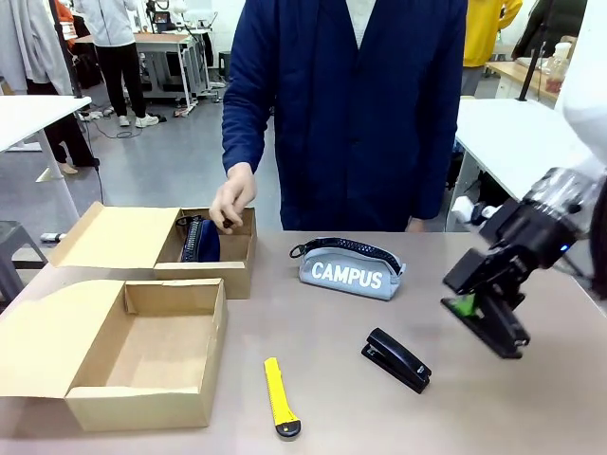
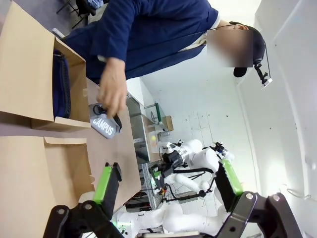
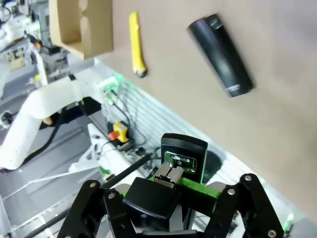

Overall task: Place items inside the box.
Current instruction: Pick up a Pencil pouch or Stapler and place it inside the Mailer Box closest to the robot.

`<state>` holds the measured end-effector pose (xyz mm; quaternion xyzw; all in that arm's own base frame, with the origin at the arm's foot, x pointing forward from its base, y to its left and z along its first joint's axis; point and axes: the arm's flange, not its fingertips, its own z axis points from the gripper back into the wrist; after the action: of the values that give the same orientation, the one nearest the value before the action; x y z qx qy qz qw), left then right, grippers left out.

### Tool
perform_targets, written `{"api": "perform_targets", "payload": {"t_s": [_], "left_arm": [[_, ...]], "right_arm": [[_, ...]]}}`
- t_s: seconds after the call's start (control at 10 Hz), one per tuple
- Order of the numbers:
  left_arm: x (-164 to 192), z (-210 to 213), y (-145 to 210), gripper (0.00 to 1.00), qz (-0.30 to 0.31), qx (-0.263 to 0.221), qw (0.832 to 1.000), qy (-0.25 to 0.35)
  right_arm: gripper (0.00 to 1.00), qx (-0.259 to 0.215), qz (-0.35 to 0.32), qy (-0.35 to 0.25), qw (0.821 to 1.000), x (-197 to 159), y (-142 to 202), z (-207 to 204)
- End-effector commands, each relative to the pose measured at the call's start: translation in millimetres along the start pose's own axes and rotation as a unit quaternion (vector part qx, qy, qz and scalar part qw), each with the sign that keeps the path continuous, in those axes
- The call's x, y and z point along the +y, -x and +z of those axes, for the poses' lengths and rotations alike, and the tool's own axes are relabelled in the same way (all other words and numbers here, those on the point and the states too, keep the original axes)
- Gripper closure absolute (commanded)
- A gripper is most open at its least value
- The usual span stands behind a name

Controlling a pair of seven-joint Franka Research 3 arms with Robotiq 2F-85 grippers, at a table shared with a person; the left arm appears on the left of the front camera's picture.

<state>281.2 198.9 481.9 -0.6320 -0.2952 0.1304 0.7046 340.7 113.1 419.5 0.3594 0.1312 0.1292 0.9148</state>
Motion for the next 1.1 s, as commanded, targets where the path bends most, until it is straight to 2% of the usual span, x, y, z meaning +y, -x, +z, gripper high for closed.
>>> {"api": "perform_targets", "payload": {"t_s": [0.0, 0.1, 0.2, 0.3, 0.4, 0.6, 0.8, 1.0], "left_arm": [[-2, 0, 1, 0.00, -0.006, 0.001, 1.000, 0.005], [-2, 0, 1, 0.00, -0.006, 0.001, 1.000, 0.005], [-2, 0, 1, 0.00, -0.006, 0.001, 1.000, 0.005], [-2, 0, 1, 0.00, -0.006, 0.001, 1.000, 0.005], [-2, 0, 1, 0.00, -0.006, 0.001, 1.000, 0.005], [-2, 0, 1, 0.00, -0.006, 0.001, 1.000, 0.005], [-2, 0, 1, 0.00, -0.006, 0.001, 1.000, 0.005], [-2, 0, 1, 0.00, -0.006, 0.001, 1.000, 0.005]], "right_arm": [[1.00, -0.030, -0.002, -0.039, 0.999, 18, 23, -4], [1.00, -0.063, 0.012, -0.007, 0.998, 22, 36, 11], [1.00, 0.001, -0.001, -0.017, 1.000, 9, 8, -12], [1.00, 0.001, -0.001, -0.017, 1.000, 9, 8, -12], [1.00, -0.018, 0.012, -0.016, 1.000, 19, 23, -5], [1.00, -0.120, -0.036, 0.045, 0.991, 44, 7, -31], [1.00, -0.142, -0.019, 0.039, 0.989, 70, -6, -70], [1.00, -0.120, -0.017, 0.015, 0.992, 98, -12, -90]]}}
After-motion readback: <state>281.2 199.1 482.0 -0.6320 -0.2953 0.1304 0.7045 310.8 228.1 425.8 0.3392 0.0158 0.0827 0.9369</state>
